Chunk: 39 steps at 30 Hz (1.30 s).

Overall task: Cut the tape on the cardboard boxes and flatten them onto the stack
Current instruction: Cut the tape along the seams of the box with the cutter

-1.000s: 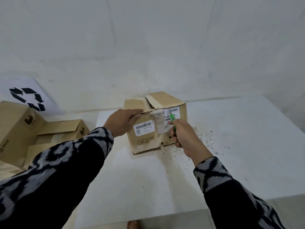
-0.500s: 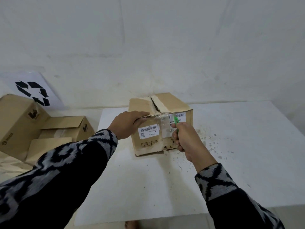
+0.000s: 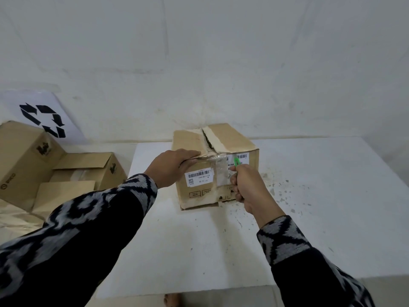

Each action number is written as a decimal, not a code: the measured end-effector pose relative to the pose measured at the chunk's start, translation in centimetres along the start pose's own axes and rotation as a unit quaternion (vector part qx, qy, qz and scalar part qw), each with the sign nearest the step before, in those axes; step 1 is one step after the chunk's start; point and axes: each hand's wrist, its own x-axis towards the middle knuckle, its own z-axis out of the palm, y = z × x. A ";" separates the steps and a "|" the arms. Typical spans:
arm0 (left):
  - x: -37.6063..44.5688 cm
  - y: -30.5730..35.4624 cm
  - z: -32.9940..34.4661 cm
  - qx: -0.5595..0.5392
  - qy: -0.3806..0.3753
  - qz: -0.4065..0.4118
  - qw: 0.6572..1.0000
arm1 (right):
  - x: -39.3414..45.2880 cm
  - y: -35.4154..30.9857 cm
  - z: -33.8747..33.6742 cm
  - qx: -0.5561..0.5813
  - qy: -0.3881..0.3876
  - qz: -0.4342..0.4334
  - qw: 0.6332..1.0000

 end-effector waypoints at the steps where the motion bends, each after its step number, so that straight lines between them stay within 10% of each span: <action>1: 0.0 0.1 0.0 0.001 0.001 0.000 1.000 | 0.0 -0.1 0.0 -0.003 -0.003 0.003 1.000; 39: -2.4 2.2 2.4 0.048 -0.048 0.012 0.998 | -1.8 2.0 -2.0 -0.163 -0.050 0.006 0.985</action>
